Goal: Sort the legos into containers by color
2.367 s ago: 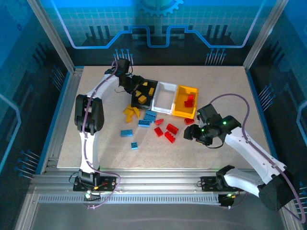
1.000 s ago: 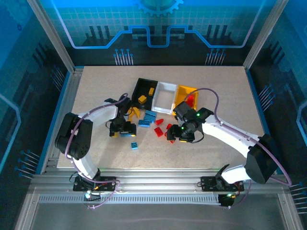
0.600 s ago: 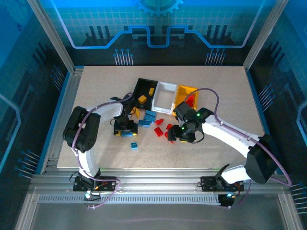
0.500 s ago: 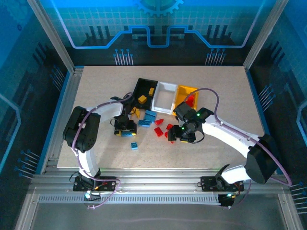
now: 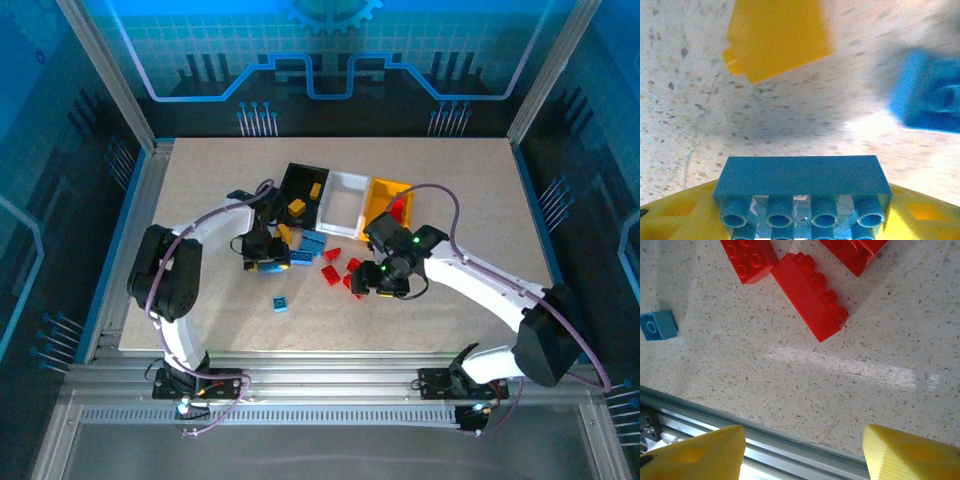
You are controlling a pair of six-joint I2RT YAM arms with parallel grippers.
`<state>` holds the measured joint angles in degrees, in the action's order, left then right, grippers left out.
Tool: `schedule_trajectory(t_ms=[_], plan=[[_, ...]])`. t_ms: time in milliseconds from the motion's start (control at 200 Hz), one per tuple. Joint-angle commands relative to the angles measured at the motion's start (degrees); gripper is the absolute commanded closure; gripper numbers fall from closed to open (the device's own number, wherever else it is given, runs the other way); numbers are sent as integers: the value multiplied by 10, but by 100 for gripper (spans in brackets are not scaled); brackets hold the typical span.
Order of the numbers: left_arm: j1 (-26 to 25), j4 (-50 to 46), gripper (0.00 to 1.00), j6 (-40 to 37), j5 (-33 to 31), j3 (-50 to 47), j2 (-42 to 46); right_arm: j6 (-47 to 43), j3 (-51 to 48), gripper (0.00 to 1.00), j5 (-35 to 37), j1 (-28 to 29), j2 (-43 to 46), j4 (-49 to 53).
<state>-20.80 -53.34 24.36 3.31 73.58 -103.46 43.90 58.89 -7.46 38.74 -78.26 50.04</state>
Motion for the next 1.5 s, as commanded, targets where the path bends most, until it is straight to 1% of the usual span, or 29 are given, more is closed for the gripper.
schedule_trajectory(t_ms=[0,145,300,490,525,665,775,910,1141,1281,1496], plan=[[3,-13,36,38,70,65,34,0,-15,35,5,-20,41,17],[-1,2,36,84,119,168,-9,7,-39,35,-9,-54,86,18],[-11,15,37,138,157,301,-104,15,-62,35,-8,-70,122,26],[-37,25,36,193,173,440,-217,34,-82,35,0,-77,165,36],[-41,26,37,199,174,462,-234,35,-99,35,2,-79,172,41],[-50,25,36,221,180,519,-290,39,-111,35,11,-89,199,59],[-51,26,35,230,184,536,-311,41,-124,35,12,-99,224,68],[-50,27,28,235,183,543,-317,44,-144,35,5,-115,246,68],[-51,22,25,229,182,543,-310,34,-141,35,-4,-125,233,58],[-51,21,24,223,180,526,-288,19,-133,35,-6,-125,213,54],[-51,15,23,198,174,490,-219,1,-127,35,-8,-113,171,27]])
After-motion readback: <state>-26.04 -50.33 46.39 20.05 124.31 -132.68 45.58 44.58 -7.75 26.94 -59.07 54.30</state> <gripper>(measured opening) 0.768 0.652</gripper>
